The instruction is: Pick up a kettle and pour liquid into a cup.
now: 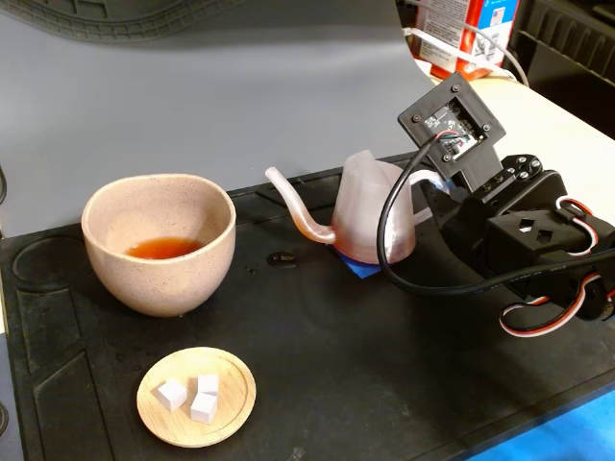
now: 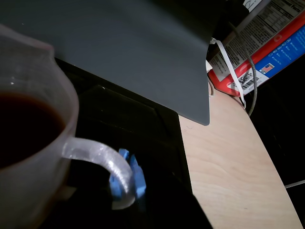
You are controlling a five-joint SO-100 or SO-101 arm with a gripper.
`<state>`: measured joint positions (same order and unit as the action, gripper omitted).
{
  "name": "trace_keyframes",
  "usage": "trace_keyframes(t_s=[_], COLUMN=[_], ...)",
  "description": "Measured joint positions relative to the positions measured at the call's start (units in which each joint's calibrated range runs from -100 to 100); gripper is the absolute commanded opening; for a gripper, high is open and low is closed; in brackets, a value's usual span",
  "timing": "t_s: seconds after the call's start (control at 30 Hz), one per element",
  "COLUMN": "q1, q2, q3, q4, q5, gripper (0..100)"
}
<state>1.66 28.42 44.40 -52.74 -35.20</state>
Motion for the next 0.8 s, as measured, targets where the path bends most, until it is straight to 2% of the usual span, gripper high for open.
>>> trace_keyframes(t_s=[0.27,0.3,0.37,0.6,0.8], q1=[0.0,0.0,0.0,0.0,0.0], q2=[0.0,0.0,0.0,0.0,0.0], q3=[0.0,0.0,0.0,0.0,0.0], q4=[0.0,0.0,0.0,-0.1,-0.1], q5=[0.0,0.0,0.0,0.0,0.0], gripper=[2,10,20,24,24])
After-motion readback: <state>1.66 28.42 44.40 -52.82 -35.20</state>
